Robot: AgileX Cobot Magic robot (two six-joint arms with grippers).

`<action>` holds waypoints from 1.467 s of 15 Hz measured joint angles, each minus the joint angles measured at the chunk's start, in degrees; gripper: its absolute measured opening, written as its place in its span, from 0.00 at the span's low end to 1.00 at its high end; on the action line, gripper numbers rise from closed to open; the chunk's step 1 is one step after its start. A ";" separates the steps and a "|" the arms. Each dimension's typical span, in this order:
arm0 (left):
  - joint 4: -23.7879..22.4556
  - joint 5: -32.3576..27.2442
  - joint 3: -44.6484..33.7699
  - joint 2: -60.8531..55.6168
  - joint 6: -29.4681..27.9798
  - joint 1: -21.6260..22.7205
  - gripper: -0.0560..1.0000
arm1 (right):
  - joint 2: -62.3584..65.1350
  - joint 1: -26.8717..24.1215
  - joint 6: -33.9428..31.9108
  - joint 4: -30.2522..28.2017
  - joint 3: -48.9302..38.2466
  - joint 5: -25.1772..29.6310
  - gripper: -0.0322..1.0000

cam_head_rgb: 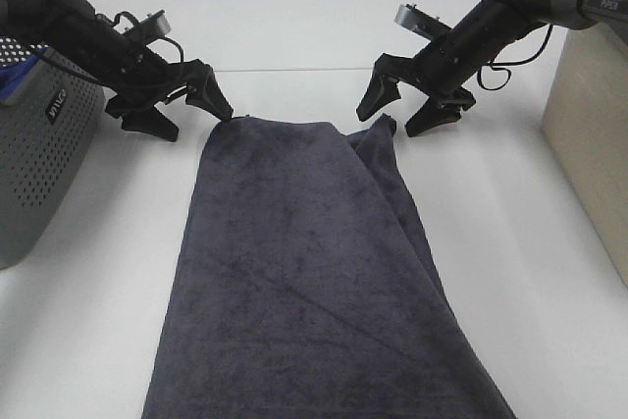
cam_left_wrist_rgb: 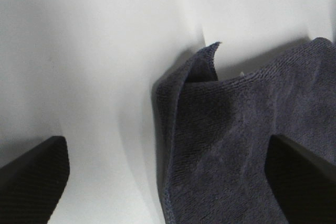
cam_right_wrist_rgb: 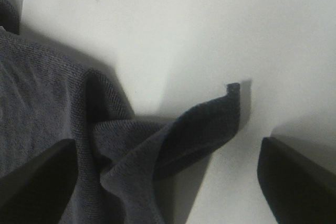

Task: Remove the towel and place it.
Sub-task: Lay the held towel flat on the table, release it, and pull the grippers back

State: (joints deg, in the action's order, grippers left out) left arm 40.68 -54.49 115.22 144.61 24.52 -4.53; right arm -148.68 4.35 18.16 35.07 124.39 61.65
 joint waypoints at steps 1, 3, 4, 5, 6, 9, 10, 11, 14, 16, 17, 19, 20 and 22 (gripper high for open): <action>0.80 -0.06 0.00 0.29 -0.17 -0.17 0.95 | -0.06 0.00 0.00 0.17 0.00 0.00 0.90; 3.04 -0.06 0.17 0.80 -0.34 -1.15 0.95 | -0.46 0.00 0.00 2.18 0.00 -0.11 0.90; 4.41 0.11 0.40 1.20 -0.46 -2.29 0.94 | -0.57 0.00 0.00 2.81 0.00 -0.11 0.89; 5.21 0.74 0.57 1.43 -0.46 -3.44 0.92 | -0.63 0.17 0.00 3.09 0.11 -0.11 0.88; 5.73 1.66 0.57 1.66 -0.52 -4.58 0.89 | -0.69 0.57 0.06 3.04 0.11 -0.11 0.86; 5.90 2.46 0.57 1.95 -1.55 -5.96 0.78 | -0.92 2.41 0.06 1.43 0.11 -0.29 0.75; 5.90 2.58 0.57 1.95 -1.60 -5.96 0.77 | -0.92 2.52 0.06 1.15 0.11 -0.40 0.73; 5.90 2.58 0.57 2.01 -1.72 -5.96 0.76 | -0.92 2.52 0.06 1.09 0.11 -0.57 0.72; 5.90 2.58 0.57 2.01 -1.72 -5.96 0.76 | -0.97 2.86 0.06 -0.11 0.11 -0.80 0.61; 5.73 2.58 0.57 2.01 -1.72 -5.96 0.72 | -1.32 2.92 0.06 -0.52 0.11 -0.80 0.47; 5.39 2.58 0.57 2.12 -1.72 -5.96 0.67 | -1.32 2.92 0.06 -1.38 0.11 -0.80 0.39; 4.76 2.52 0.57 2.52 -1.78 -5.96 0.53 | -1.38 2.92 0.06 -2.64 0.11 -0.63 0.26; 3.84 2.52 0.57 2.58 -1.89 -5.96 0.43 | -1.43 2.92 0.11 -3.15 0.11 -0.46 0.19; 1.72 2.75 0.52 2.69 -1.89 -5.96 0.23 | -1.43 2.92 1.49 -3.32 0.52 0.40 0.10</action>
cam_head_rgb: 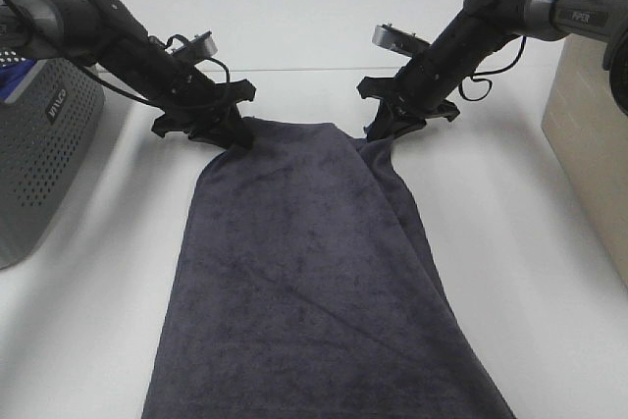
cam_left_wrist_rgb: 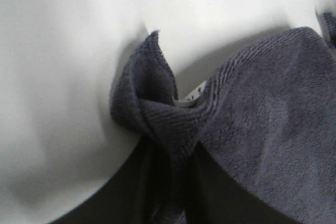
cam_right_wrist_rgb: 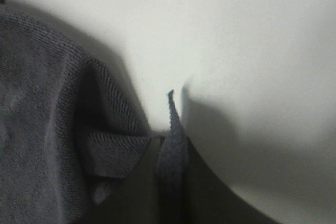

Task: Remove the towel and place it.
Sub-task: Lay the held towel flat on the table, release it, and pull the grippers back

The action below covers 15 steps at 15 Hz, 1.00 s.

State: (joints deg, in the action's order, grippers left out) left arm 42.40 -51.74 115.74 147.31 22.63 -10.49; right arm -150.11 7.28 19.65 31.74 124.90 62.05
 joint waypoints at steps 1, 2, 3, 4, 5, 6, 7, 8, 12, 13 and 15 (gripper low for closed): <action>-0.97 0.40 0.00 0.00 0.11 0.00 0.13 | -0.06 0.06 0.06 -0.40 0.63 0.06 0.08; -1.60 0.57 0.00 0.00 0.23 -0.06 0.08 | -0.06 0.06 0.06 -1.43 1.32 0.06 0.07; -2.46 0.92 0.00 -0.06 0.40 -0.23 0.07 | -0.06 0.06 0.06 -2.64 2.01 0.11 0.06; -3.21 1.15 0.00 -0.17 0.40 -0.34 0.07 | -0.06 0.06 0.06 -3.61 2.41 0.11 0.06; -3.61 1.55 0.00 -0.17 0.40 -0.46 0.07 | -0.06 0.06 0.06 -4.47 2.69 0.00 0.06; -3.90 2.12 0.00 -0.17 0.40 -0.52 0.07 | -0.06 0.06 0.06 -4.98 3.32 -0.29 0.06; -4.30 3.04 0.00 -0.29 0.40 -0.52 0.07 | -0.06 0.06 0.06 -5.44 4.53 -0.92 0.06; -4.81 4.07 0.06 -0.34 0.40 -0.52 0.07 | -0.06 0.06 0.06 -5.96 6.30 -1.60 0.06; -8.37 10.60 -0.29 -1.43 0.86 -0.52 0.07 | -0.06 0.17 0.00 -9.74 11.29 -2.86 0.06; -8.59 12.15 -0.29 -1.49 0.86 -0.52 0.07 | -0.06 0.29 0.00 -10.77 11.29 -2.92 0.06; -8.65 15.76 -0.40 -1.49 0.80 -0.52 0.07 | -0.06 0.46 0.00 -11.34 11.29 -5.10 0.06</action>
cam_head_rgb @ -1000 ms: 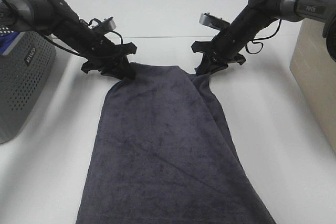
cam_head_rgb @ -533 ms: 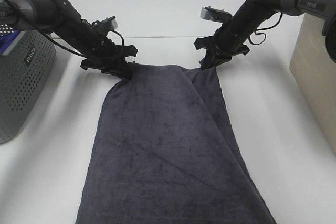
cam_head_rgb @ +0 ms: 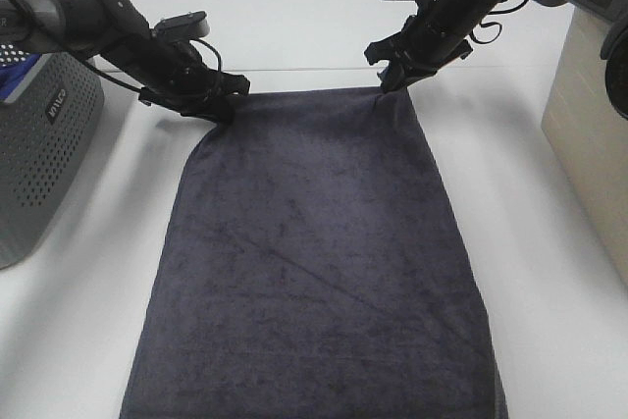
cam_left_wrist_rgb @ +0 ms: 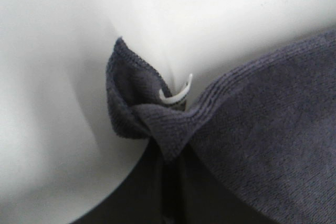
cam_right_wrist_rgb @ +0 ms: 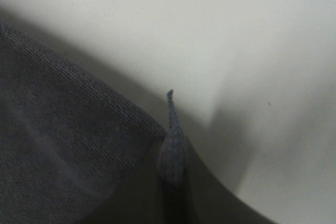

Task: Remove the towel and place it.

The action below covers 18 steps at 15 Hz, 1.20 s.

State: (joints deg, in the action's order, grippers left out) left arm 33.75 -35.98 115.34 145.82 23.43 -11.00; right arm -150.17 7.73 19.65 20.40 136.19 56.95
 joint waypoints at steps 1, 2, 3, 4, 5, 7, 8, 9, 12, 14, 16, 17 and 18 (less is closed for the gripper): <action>0.00 1.09 0.00 0.00 0.00 0.00 0.07 | 0.00 0.00 0.00 0.00 0.00 -0.69 0.06; 0.06 2.98 0.00 0.00 -0.06 0.00 0.07 | 0.00 0.00 0.00 0.00 0.00 -2.46 0.06; 0.11 4.93 0.00 -0.06 -0.06 -0.06 0.07 | 0.00 0.00 0.00 0.00 0.00 -4.76 0.06; 0.17 6.70 0.00 -0.06 -0.06 -0.11 0.07 | 0.00 0.00 0.00 0.00 0.00 -7.28 0.06; 0.23 8.88 0.00 -0.06 -0.06 -0.23 0.07 | 0.00 0.06 -0.17 0.00 0.00 -9.40 0.06; 0.23 12.95 0.00 -0.06 -0.06 -0.40 0.07 | 0.00 0.11 -0.86 0.06 0.00 -12.61 0.06; 0.29 14.73 0.00 -0.06 -0.06 -0.46 0.07 | 0.00 0.11 -1.32 0.06 0.00 -13.75 0.06; 0.40 16.10 0.00 -0.06 -0.06 -0.46 0.07 | 0.00 0.17 -1.49 0.11 0.00 -14.84 0.06; 0.40 19.82 0.00 -0.06 -0.06 -0.57 0.07 | -0.11 0.57 -1.49 0.29 0.00 -18.11 0.06; 0.40 22.17 0.00 -0.06 0.06 -0.74 0.07 | -0.29 0.63 -1.78 0.29 0.00 -20.28 0.06; 0.40 23.72 -0.06 -0.06 0.69 -0.74 0.07 | -0.57 0.69 -2.01 0.52 0.00 -21.37 0.06; 0.40 23.95 -0.06 -0.06 0.92 -0.74 0.07 | -0.63 0.69 -2.01 0.57 0.00 -21.49 0.06; 0.40 24.01 -0.11 -0.06 1.15 -0.74 0.07 | -0.63 0.69 -2.01 0.74 0.00 -21.54 0.06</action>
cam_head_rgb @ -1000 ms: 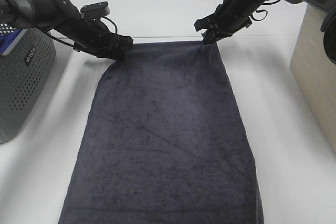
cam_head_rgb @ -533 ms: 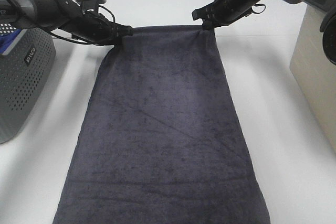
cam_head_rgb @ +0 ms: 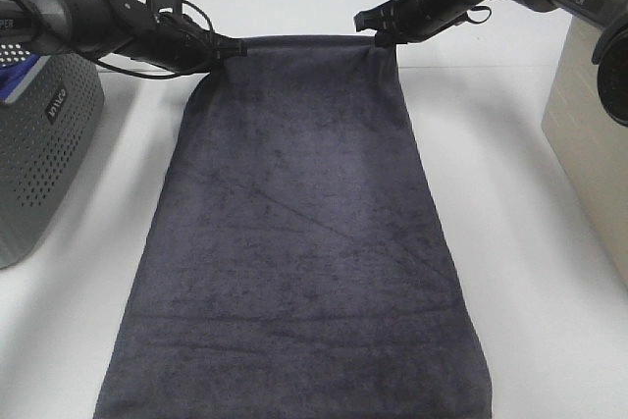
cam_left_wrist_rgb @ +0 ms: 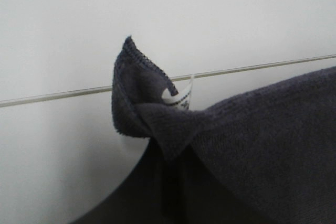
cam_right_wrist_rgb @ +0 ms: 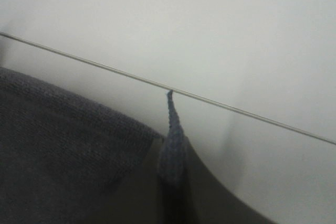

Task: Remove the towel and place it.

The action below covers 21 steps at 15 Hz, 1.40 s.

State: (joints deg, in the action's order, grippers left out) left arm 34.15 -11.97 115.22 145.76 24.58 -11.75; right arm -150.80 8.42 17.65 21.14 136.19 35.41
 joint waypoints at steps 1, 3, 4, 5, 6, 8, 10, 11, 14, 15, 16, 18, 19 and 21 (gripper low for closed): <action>0.00 0.34 0.00 0.23 0.17 -0.06 0.07 | -0.23 0.00 0.00 0.00 0.00 -0.11 0.06; 0.00 1.55 0.00 1.43 0.29 -0.11 0.07 | -1.89 0.00 -0.06 0.40 0.00 -1.32 0.07; 0.00 1.72 0.00 2.06 0.46 -0.11 0.07 | -2.23 0.00 -0.06 0.40 0.00 -1.60 0.09; 0.00 2.92 0.00 2.58 0.92 -0.23 0.08 | -2.58 0.00 -0.06 0.29 0.00 -2.18 0.13; -0.23 4.30 0.00 2.86 1.20 -0.40 0.12 | -2.86 0.00 -0.06 -0.23 0.00 -3.38 0.18; -0.80 8.65 0.00 3.38 1.38 -0.40 0.29 | -3.95 -0.57 -0.06 -1.09 0.00 -5.73 0.38; -0.80 11.34 0.00 4.07 1.38 -0.40 0.46 | -4.76 -0.86 -0.06 -1.15 0.00 -7.56 0.55; -0.80 11.97 0.00 4.35 1.38 -0.40 0.50 | -4.93 -0.86 -0.06 -1.15 0.00 -8.31 0.59; -0.57 12.32 0.00 4.70 1.32 -0.40 0.53 | -4.98 -0.86 -0.06 -1.15 0.00 -6.65 0.61; -0.34 12.43 0.00 4.70 1.26 -0.52 0.53 | -4.98 -0.86 -0.06 -1.15 0.00 -5.84 0.61; -0.23 12.61 0.52 4.70 1.26 -0.80 0.55 | -4.98 -0.86 -0.06 -1.15 0.00 -5.21 0.61; -0.17 11.06 2.98 4.76 1.26 -1.95 0.61 | -4.98 -0.86 -0.06 -1.15 0.00 -3.67 0.61; -0.17 9.05 4.53 4.76 1.26 -2.12 0.63 | -4.98 -0.86 -0.06 -1.20 0.00 -1.83 0.61; -0.17 0.97 7.56 4.76 1.20 -2.35 0.63 | -4.98 -0.86 -0.06 -2.18 0.00 1.89 0.61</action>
State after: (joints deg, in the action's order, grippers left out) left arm 33.98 -11.00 122.78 150.52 25.78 -14.09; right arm -155.79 7.56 17.59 18.96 136.19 37.30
